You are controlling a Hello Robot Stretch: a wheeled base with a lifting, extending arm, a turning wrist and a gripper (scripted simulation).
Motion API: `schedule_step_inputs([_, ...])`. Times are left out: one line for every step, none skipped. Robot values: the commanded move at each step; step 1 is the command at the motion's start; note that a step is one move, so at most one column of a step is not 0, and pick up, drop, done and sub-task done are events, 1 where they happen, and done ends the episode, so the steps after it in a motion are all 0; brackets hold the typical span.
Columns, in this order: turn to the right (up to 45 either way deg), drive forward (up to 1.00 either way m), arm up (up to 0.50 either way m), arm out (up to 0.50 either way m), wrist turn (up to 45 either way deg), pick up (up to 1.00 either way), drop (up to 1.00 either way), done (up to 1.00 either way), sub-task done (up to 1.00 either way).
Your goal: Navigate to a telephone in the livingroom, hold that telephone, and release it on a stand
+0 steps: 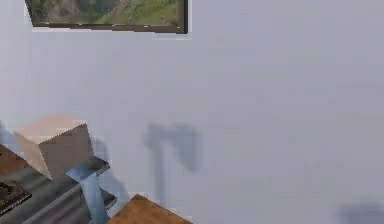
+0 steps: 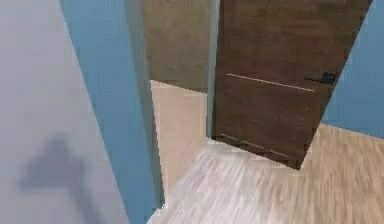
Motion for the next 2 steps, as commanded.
schedule_step_inputs([45.0, 0.00, 0.00, 0.00, 0.0, 0.00, 0.00, 0.00, 0.00])
schedule_step_inputs([45.0, 0.00, 0.00, 0.00, 0.0, 0.00, 0.00, 0.00, 0.00])
